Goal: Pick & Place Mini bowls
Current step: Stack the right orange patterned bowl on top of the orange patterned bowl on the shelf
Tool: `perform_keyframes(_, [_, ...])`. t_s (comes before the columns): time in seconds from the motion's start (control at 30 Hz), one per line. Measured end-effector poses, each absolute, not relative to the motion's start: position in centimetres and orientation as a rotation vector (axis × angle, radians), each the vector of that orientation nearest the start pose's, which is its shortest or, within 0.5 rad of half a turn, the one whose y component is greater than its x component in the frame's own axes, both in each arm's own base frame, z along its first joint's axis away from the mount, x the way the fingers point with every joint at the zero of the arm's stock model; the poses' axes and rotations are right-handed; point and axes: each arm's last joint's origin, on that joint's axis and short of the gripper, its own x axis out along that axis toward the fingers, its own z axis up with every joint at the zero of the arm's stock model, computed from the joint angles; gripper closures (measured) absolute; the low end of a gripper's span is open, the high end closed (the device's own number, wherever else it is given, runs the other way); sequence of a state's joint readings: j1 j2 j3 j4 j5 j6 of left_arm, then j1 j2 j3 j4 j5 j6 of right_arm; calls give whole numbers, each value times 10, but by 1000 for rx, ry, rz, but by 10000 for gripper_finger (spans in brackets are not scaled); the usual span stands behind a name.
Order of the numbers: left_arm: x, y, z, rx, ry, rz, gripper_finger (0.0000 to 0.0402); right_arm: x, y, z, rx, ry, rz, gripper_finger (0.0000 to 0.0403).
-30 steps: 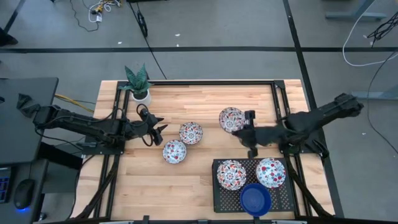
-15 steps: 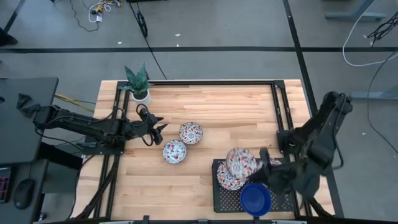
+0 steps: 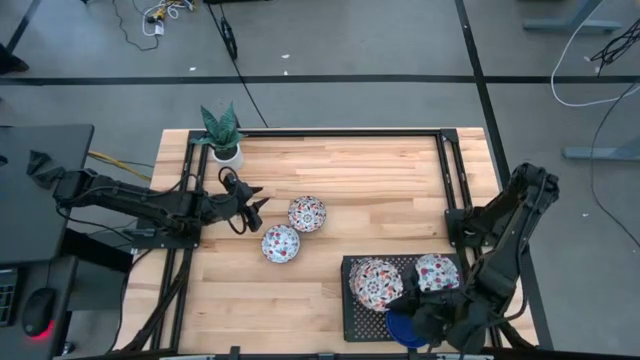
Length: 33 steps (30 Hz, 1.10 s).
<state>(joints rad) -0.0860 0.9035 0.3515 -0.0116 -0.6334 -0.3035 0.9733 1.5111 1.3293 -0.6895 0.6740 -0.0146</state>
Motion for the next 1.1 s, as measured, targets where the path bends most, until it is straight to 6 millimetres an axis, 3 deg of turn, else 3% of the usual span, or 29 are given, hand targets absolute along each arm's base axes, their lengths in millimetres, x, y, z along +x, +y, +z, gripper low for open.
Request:
perform_keyframes(0.43, [175, 2, 185, -88, 446, 608, 225, 206, 237, 310, -566, 672, 308, 380])
perform_keyframes(1.1, [175, 2, 185, -88, 446, 608, 225, 210, 231, 300, -507, 720, 286, 374])
